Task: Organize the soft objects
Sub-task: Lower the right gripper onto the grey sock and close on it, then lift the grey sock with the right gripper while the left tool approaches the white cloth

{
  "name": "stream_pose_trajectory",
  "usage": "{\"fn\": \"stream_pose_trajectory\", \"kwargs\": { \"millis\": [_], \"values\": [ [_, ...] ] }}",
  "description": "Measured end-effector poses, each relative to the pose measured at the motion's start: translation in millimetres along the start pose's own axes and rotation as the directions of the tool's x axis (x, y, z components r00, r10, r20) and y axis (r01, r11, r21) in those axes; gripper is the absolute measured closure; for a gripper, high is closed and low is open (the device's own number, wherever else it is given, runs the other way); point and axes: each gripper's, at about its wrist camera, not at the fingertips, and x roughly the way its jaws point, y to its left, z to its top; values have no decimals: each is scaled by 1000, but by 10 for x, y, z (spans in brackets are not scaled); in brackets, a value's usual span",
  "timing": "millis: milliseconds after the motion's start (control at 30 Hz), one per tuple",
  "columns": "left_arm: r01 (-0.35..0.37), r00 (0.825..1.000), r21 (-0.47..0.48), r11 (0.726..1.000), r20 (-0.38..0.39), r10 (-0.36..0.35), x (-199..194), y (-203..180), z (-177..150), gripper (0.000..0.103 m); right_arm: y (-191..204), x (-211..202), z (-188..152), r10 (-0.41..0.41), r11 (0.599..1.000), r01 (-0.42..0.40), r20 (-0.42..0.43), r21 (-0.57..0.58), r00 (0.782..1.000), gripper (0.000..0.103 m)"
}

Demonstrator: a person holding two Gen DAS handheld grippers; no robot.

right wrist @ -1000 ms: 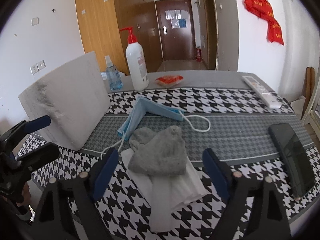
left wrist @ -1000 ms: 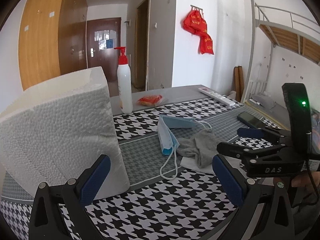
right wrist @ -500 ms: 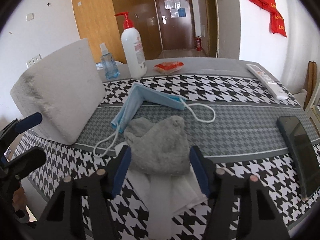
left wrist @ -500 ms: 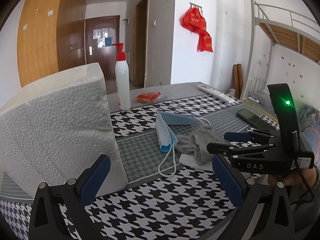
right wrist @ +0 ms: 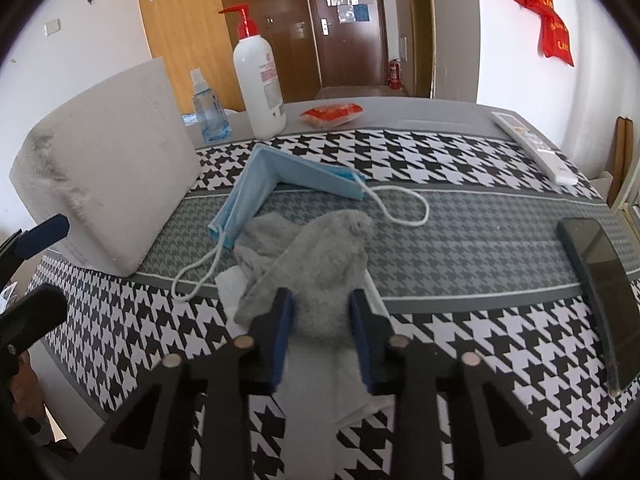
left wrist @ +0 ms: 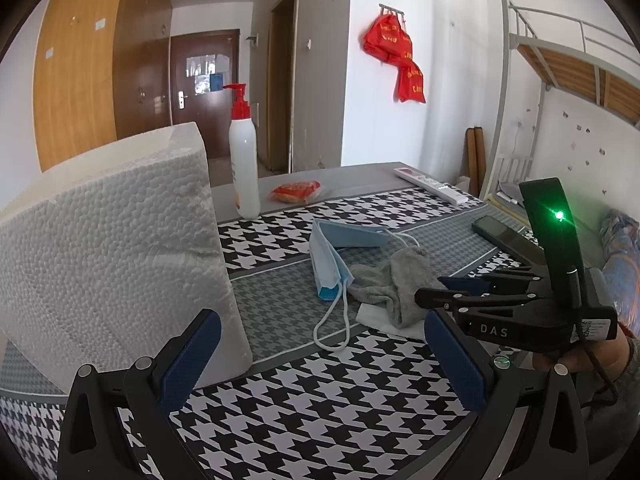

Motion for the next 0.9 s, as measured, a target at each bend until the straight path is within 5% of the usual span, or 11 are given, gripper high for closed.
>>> {"fn": "stream_pose_trajectory", "kwargs": {
  "millis": [167, 900],
  "values": [
    [1, 1000, -3, 1000, 3, -1, -27, 5, 2, 1, -34, -155, 38, 27, 999, -27, 40, 20, 999, 87],
    [64, 998, 41, 997, -16, -64, 2, -296, 21, 1, -255, -829, -14, -35, 998, 23, 187, 66, 982, 87]
  ]
}}
